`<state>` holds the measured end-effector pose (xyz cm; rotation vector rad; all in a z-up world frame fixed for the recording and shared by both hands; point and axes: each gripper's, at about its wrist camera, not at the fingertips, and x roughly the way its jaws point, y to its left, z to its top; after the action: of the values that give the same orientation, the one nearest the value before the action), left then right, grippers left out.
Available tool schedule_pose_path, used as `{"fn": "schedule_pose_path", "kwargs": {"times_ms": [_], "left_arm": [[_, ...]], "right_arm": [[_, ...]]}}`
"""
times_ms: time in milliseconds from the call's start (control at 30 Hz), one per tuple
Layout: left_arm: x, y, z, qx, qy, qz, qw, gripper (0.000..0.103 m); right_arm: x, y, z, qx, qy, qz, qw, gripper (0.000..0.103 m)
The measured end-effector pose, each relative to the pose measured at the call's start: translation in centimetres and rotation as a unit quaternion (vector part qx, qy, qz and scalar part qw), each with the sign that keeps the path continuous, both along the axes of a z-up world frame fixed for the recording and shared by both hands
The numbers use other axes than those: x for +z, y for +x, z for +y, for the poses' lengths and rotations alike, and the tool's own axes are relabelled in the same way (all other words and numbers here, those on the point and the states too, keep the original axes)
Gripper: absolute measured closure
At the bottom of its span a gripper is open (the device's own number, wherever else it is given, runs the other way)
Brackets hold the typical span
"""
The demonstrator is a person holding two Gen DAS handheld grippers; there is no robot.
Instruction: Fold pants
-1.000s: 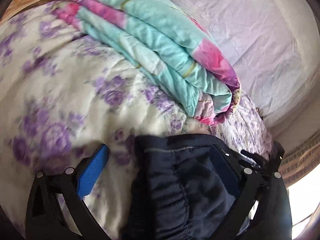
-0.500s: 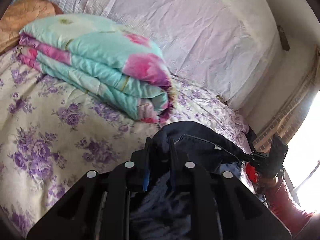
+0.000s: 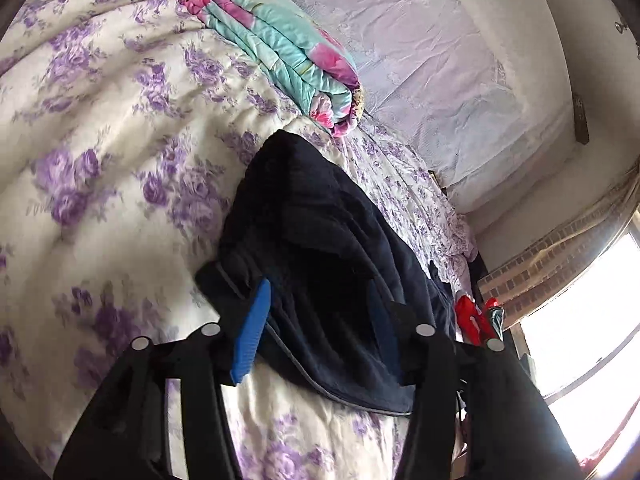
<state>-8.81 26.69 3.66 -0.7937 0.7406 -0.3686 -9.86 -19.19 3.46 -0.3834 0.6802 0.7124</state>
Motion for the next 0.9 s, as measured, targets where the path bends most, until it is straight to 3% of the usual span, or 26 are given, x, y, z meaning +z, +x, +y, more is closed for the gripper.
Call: {"fn": "schedule_pose_path", "kwargs": {"times_ms": [67,200,300,333,367,400,433,500,633,700,767,833,900], "left_arm": [[0.3,0.0,-0.5,0.010,-0.009,-0.001,0.9999,0.032],[0.2,1.9,-1.1,0.032,-0.054,0.021,0.9978,0.030],[-0.4,4.1,-2.3,0.035,-0.060,0.060,0.9958,0.031],[-0.7,4.6,-2.6,0.041,-0.055,0.070,0.9951,0.042],[-0.9,5.0,-2.8,0.045,-0.051,0.080,0.9945,0.068],[-1.0,5.3,-2.8,0.043,-0.053,0.085,0.9940,0.085],[-1.1,5.3,-2.7,0.040,-0.067,0.082,0.9935,0.091],[-0.1,4.1,-2.6,0.045,-0.065,0.063,0.9949,0.093],[2.7,0.2,-3.2,0.020,-0.005,0.022,0.9995,0.092],[1.9,-0.5,-3.0,0.009,0.020,0.043,0.9988,0.092],[-0.8,0.0,-2.8,-0.002,0.036,0.089,0.9954,0.088],[-2.7,-0.1,-2.3,-0.001,0.001,0.093,0.9956,0.088],[-1.7,-0.7,-2.1,0.008,0.000,0.085,0.9963,0.085]], "right_arm": [[0.4,0.3,-0.5,-0.008,0.022,-0.003,1.000,0.098],[0.4,0.4,-0.9,-0.019,0.044,-0.015,0.999,0.098],[-0.2,0.4,-0.8,-0.027,0.034,-0.019,0.999,0.098],[-0.1,0.5,-0.7,-0.030,0.034,-0.023,0.999,0.098],[-0.1,0.4,-0.7,-0.032,0.033,-0.027,0.999,0.098],[-0.1,0.3,-0.7,-0.033,0.032,-0.031,0.998,0.098],[0.2,0.0,-0.7,-0.034,0.033,-0.040,0.998,0.098],[1.2,-1.0,-1.1,-0.036,0.042,-0.062,0.997,0.098],[3.4,-4.0,-1.7,-0.021,0.051,-0.084,0.995,0.098],[2.7,-4.6,-1.6,-0.008,0.047,-0.053,0.997,0.098],[-0.2,-4.2,-1.0,-0.002,0.025,-0.003,1.000,0.098],[-2.6,-3.2,-0.4,-0.013,0.001,0.045,0.999,0.097],[-2.0,-3.3,-0.5,-0.014,0.014,0.048,0.999,0.096]]}}
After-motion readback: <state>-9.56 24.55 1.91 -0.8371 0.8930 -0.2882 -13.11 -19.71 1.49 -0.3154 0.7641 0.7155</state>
